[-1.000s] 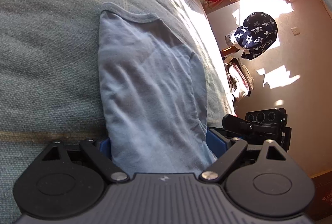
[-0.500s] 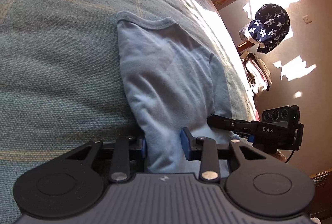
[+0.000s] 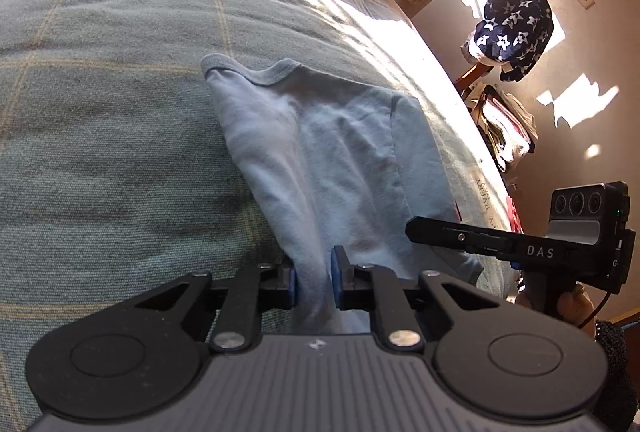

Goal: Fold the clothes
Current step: 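Close both grippers on the hem end of the light-blue shirt, then lift the hem end with both grippers and fold it toward the collar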

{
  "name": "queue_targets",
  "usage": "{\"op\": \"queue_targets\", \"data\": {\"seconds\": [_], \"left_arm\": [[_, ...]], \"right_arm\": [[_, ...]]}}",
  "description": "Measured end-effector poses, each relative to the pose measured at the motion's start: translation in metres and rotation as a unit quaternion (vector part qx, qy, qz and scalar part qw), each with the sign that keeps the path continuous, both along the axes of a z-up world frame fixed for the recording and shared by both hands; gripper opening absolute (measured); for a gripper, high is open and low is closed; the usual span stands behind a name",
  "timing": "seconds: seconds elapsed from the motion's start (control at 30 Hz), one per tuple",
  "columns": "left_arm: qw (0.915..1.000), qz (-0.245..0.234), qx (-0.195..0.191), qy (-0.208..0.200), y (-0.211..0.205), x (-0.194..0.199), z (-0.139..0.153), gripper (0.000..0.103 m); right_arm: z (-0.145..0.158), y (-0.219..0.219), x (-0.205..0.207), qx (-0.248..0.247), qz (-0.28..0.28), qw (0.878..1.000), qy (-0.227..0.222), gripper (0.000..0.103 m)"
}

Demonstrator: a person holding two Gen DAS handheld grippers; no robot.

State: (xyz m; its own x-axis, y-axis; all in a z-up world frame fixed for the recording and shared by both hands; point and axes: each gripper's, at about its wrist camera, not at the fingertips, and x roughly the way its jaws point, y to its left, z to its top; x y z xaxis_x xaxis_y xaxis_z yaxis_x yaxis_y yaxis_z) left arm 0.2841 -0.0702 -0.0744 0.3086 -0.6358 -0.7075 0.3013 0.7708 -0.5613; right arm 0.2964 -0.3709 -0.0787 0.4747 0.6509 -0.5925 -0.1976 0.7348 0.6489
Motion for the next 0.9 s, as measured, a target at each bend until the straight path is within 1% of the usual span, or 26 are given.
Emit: {"op": "queue_targets", "data": {"seconds": [0.07, 0.17, 0.3, 0.4, 0.53, 0.63, 0.8, 0.9], "left_arm": [[0.9999, -0.001, 0.002, -0.010, 0.002, -0.002, 0.008, 0.007], [0.9996, 0.002, 0.006, -0.027, 0.007, -0.008, 0.019, 0.005], [0.9990, 0.006, 0.003, -0.045, 0.016, -0.015, 0.034, 0.005], [0.9983, 0.016, 0.008, -0.056, 0.029, -0.019, 0.045, 0.005], [0.9968, 0.037, 0.016, -0.069, 0.059, -0.028, 0.058, 0.005], [0.9951, 0.058, 0.027, -0.076, 0.085, -0.035, 0.067, 0.005], [0.9898, 0.100, 0.051, -0.088, 0.139, -0.051, 0.079, 0.005], [0.9850, 0.131, 0.062, -0.094, 0.178, -0.060, 0.088, 0.005]], "right_arm": [[0.008, 0.003, -0.003, -0.002, 0.003, 1.000, -0.007, 0.019], [0.019, 0.009, -0.008, -0.003, 0.009, 1.000, -0.018, 0.018], [0.037, 0.031, -0.008, -0.005, 0.020, 0.999, -0.029, 0.017], [0.049, 0.049, -0.009, -0.008, 0.033, 0.999, -0.037, 0.017], [0.062, 0.078, -0.007, -0.006, 0.055, 0.997, -0.044, 0.017], [0.067, 0.107, -0.003, 0.003, 0.075, 0.996, -0.041, 0.017], [0.072, 0.171, 0.002, 0.015, 0.121, 0.992, -0.038, 0.017], [0.074, 0.212, 0.005, 0.019, 0.149, 0.988, -0.034, 0.017]]}}
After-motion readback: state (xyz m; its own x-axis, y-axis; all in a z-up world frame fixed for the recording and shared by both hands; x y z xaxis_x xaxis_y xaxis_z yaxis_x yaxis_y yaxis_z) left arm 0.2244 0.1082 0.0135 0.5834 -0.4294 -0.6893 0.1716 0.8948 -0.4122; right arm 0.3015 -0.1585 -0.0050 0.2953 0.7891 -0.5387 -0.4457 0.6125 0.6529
